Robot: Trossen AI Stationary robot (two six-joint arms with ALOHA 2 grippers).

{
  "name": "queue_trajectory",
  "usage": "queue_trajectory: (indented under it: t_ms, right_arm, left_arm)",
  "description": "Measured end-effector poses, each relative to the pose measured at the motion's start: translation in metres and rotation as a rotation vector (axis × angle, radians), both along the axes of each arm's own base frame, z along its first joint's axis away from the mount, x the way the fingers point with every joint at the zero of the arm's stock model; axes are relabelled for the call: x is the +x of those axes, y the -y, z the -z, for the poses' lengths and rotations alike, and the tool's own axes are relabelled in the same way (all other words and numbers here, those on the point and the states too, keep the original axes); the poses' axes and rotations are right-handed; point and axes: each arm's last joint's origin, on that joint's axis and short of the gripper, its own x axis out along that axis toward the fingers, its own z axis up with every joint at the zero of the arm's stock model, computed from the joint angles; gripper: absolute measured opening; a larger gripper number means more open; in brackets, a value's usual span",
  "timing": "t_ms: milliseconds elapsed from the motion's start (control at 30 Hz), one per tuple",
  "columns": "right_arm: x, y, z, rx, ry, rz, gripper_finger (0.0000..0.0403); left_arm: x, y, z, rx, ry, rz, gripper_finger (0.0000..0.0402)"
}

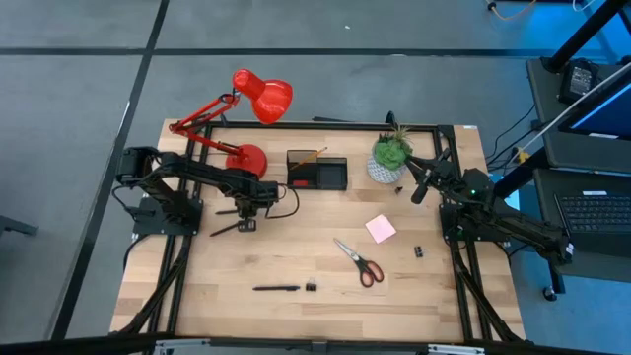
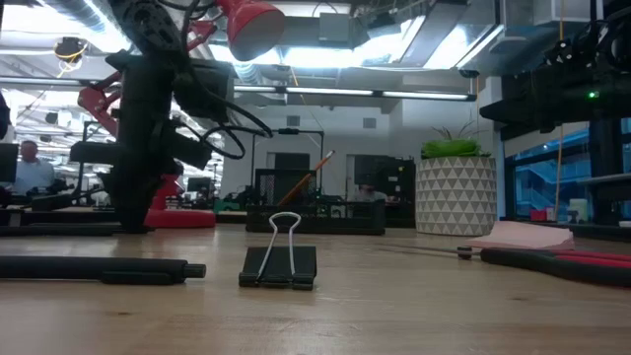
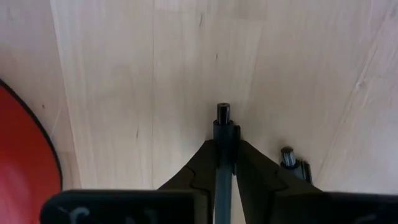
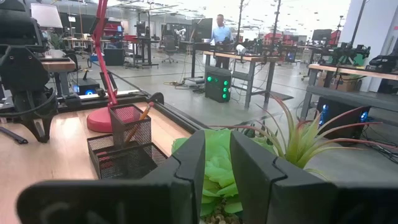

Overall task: Pick and place office supplies into organizer
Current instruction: Put the top pen into the desk organizer

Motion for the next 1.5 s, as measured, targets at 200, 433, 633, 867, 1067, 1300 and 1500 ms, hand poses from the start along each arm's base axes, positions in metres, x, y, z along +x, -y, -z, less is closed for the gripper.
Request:
queue_trajectory:
  t_ms: [200,433,633,867,1067,1300,1500]
  right_arm:
    - [0.0,0.0,0.0,0.0,0.0,0.0,0.008]
    - [0.0,0.0,0.0,0.0,0.0,0.0,0.008]
    - [0.0,0.0,0.0,0.0,0.0,0.0,0.008]
    - [0.0,0.0,0.0,0.0,0.0,0.0,0.008]
    - [0.0,0.0,0.0,0.0,0.0,-0.001,0.008]
    - [0.0,0.0,0.0,0.0,0.0,0.0,0.008]
    - [0.0,0.0,0.0,0.0,0.0,0.0,0.008]
  left_arm:
    - [0.012,-0.001,-0.004,0.001,0.11,-0.004,0.0034]
    - [0.018,-0.001,-0.005,-0.006,0.174,-0.004,0.0024]
    - [0.018,-0.001,-0.005,-0.011,0.173,-0.032,0.0031]
    - [0.018,-0.001,-0.005,-0.02,0.176,-0.098,0.0077]
    - [0.018,0.002,-0.006,-0.024,0.18,-0.122,0.0098]
    - [0.016,0.009,0.002,-0.012,0.171,-0.093,0.009]
    - [0.016,0.008,0.01,-0.015,0.134,-0.119,0.0079]
